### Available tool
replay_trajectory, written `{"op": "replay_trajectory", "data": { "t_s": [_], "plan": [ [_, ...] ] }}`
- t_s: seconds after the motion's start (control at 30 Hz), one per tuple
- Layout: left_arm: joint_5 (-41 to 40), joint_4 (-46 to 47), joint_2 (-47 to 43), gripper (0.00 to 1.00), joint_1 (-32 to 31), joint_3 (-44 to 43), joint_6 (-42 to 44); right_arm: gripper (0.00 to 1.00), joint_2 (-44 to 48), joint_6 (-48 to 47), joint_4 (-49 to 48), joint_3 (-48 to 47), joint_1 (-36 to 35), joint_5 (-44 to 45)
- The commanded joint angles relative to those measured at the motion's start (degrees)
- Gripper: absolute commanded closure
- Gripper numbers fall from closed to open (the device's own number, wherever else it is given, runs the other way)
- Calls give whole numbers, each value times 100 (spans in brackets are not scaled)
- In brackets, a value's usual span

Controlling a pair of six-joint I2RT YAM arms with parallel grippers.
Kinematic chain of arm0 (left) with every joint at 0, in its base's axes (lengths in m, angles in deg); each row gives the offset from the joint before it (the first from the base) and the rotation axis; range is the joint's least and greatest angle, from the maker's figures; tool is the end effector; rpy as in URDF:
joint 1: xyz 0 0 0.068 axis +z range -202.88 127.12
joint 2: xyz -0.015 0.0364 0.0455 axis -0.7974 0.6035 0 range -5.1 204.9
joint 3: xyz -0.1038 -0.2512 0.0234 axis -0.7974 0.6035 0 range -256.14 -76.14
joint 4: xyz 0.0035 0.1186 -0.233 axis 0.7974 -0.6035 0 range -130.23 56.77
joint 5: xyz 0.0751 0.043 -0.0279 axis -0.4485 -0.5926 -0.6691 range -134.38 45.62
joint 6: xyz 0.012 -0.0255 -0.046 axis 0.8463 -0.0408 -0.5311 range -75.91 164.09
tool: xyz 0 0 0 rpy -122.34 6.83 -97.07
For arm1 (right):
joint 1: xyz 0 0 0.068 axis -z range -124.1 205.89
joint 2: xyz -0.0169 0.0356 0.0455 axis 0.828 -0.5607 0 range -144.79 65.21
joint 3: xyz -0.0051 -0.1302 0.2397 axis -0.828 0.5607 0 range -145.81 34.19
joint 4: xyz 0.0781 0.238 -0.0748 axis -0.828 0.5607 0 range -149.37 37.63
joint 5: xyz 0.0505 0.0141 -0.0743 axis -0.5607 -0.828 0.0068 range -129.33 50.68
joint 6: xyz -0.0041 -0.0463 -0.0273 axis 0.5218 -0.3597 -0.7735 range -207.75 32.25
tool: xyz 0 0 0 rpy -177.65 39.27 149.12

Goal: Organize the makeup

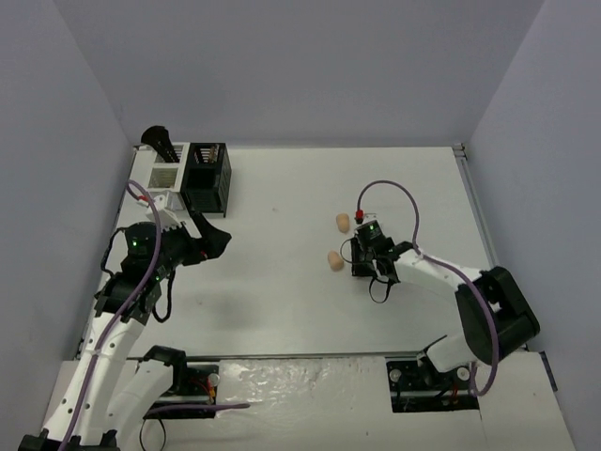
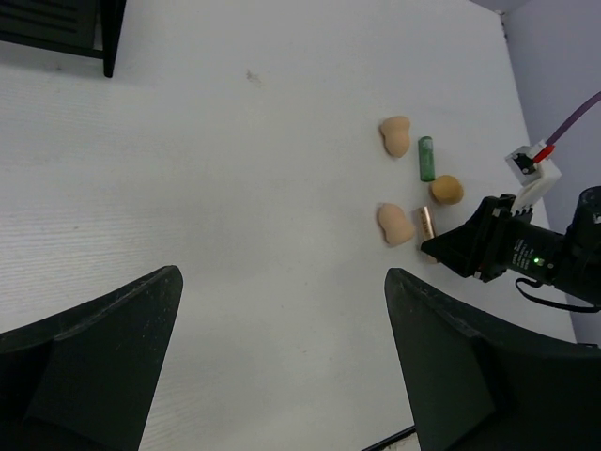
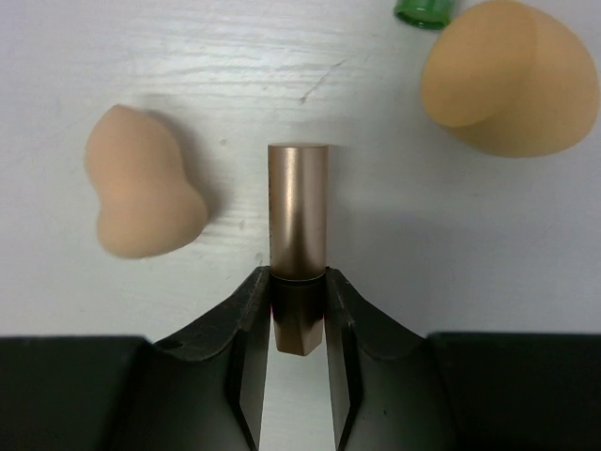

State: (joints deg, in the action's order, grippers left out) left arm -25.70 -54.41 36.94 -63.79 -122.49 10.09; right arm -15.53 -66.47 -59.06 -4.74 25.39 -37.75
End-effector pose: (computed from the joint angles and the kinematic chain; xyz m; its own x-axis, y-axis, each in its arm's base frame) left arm 0.1616 -0.0429 0.3373 -0.5047 -0.4421 -0.7415 0.2389 0.7538 -0.6121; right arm 0.2430 0.1421 0.1820 -0.7162 -0.0009 -0.6979 -0.2466 0.9358 0.2519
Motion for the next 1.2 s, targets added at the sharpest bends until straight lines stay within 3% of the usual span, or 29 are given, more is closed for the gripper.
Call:
{"op": "replay_trajectory", "data": {
  "t_s": [0.0,0.07,0.27,0.5,0.67,1.03,1.17],
  "plan": [
    [417,615,184,13,-236,-530,-401,100,1291,-215,-277,-67,-793,371],
    [392,632,320,13,-433,-645,-417,100,1793,-246,-528,-25,-1025,464],
    [-65,1177,645,12,-1402,-771,-608,100,2659,-328,-2288,449,-1366,-511],
    [-869,1787,1483,12,-2626,-1217,-445,100,2182,-530,-3494,286,-1717,-1005],
    [-1243,1975,2080,14,-2934,-1502,-319,100,1842,-561,-3898,176,-1833,-1074],
    [-1477,2224,2673,33,-3244,-1620,-371,100,1684,-597,-4245,89,-1863,-1033],
    [-1497,2266,2743,49,-3296,-1596,-396,100,1640,-573,-4355,102,-1863,-939]
  ]
}}
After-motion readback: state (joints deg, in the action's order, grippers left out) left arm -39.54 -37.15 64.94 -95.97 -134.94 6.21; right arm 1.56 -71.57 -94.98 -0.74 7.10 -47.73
